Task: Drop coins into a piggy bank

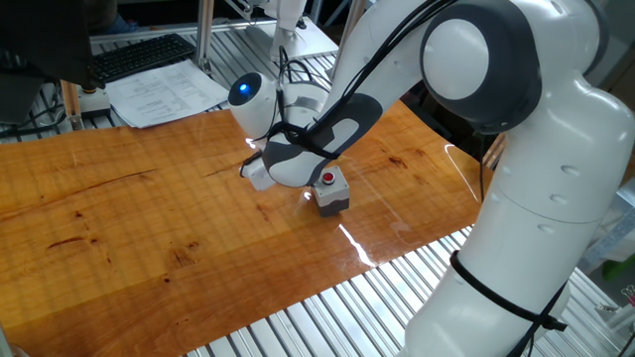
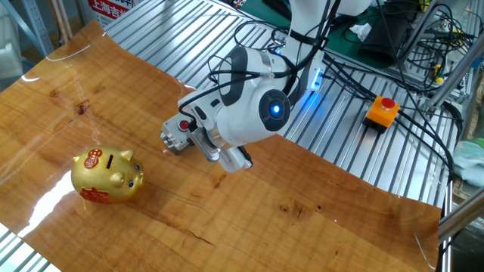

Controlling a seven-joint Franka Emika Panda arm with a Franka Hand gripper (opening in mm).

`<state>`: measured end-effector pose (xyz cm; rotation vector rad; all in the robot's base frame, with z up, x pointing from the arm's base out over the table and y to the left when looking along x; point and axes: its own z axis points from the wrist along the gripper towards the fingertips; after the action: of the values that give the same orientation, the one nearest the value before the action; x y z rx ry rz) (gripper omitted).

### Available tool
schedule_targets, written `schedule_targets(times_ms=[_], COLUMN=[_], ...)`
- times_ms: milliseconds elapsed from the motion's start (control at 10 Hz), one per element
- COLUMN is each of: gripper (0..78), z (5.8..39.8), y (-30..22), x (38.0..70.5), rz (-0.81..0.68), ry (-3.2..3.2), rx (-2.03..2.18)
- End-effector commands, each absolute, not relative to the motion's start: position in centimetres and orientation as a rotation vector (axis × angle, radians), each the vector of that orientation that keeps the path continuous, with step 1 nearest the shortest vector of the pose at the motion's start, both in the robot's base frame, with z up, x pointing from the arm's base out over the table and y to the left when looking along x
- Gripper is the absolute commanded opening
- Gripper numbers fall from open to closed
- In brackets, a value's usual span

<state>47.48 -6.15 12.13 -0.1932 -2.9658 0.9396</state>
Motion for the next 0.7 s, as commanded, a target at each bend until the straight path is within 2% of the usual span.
schedule_targets(times_ms=[100, 700], gripper=[1.2, 1.2], z=[10.7, 11.9], y=[-6.6, -7.0], x=[46.1, 45.9], rz=[0.898, 0.899], ry=[-2.934, -2.921], rx=[-0.206, -0.18])
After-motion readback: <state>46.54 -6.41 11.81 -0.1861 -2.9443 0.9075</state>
